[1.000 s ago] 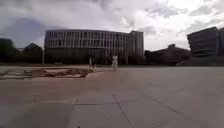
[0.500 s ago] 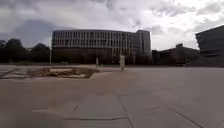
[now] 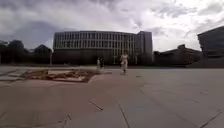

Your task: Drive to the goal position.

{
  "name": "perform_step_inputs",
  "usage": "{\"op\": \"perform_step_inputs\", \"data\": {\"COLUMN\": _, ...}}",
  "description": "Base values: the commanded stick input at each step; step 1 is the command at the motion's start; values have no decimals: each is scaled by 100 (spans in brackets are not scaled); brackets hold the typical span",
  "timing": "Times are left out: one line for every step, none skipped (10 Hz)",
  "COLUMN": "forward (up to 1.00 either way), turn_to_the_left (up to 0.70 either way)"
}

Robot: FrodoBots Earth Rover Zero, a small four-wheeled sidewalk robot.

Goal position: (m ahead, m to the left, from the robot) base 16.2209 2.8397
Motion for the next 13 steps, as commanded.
{"op": "perform_step_inputs", "data": {"forward": 100, "turn_to_the_left": 0}}
{"op": "perform_step_inputs", "data": {"forward": 100, "turn_to_the_left": 0}}
{"op": "perform_step_inputs", "data": {"forward": 100, "turn_to_the_left": 0}}
{"op": "perform_step_inputs", "data": {"forward": 100, "turn_to_the_left": 0}}
{"op": "perform_step_inputs", "data": {"forward": 100, "turn_to_the_left": 0}}
{"op": "perform_step_inputs", "data": {"forward": 100, "turn_to_the_left": 0}}
{"op": "perform_step_inputs", "data": {"forward": 100, "turn_to_the_left": 0}}
{"op": "perform_step_inputs", "data": {"forward": 100, "turn_to_the_left": 0}}
{"op": "perform_step_inputs", "data": {"forward": 100, "turn_to_the_left": 0}}
{"op": "perform_step_inputs", "data": {"forward": 100, "turn_to_the_left": 0}}
{"op": "perform_step_inputs", "data": {"forward": 100, "turn_to_the_left": 0}}
{"op": "perform_step_inputs", "data": {"forward": 100, "turn_to_the_left": 0}}
{"op": "perform_step_inputs", "data": {"forward": 100, "turn_to_the_left": 0}}
